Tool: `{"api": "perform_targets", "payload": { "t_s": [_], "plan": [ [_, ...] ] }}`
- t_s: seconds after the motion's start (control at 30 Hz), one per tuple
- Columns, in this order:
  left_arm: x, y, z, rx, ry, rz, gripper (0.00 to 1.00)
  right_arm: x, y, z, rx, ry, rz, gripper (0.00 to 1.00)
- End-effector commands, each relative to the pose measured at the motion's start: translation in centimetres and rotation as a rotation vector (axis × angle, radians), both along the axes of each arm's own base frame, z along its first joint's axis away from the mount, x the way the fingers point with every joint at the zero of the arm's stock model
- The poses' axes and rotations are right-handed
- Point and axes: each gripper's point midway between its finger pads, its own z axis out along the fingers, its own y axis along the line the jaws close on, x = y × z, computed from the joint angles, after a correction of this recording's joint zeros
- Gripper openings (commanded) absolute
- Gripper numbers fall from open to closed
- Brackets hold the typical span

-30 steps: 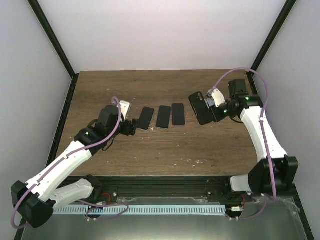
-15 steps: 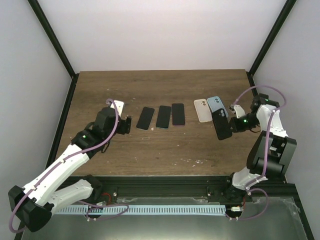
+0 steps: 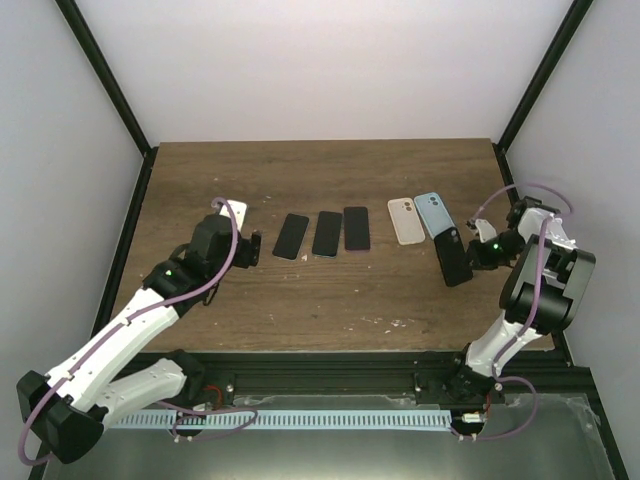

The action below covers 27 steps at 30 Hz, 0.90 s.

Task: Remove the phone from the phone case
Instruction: Place the phone case at the center of the board.

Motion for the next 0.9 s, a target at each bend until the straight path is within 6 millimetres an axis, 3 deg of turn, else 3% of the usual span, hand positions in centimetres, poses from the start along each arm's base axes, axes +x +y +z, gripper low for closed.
{"api": "perform_targets", "payload": {
  "t_s": [0.0,0.43,0.57,0.87],
  "plan": [
    [0.1,0.0,-0.3,0.018,-0.003,0.0,0.84,0.9,-2.0,-1.2,-0.042,-0.013,-0.019,0.01],
    [0.1,-0.1,-0.6,0.024,0.004,-0.007,0.83,2.1,-4.6,-4.3,-0.146,0.005,-0.02,0.1],
    [0.1,-0.1,-0.6,0.023,0.005,-0.009,0.83,2.3,-5.0,-4.5,-0.171,-0.01,-0.011,0.12],
    [0.2,-0.3,-0.8,0.027,0.013,-0.015,0.83,2.7,-5.5,-4.3,-0.202,-0.039,-0.011,0.29]
  ]
}}
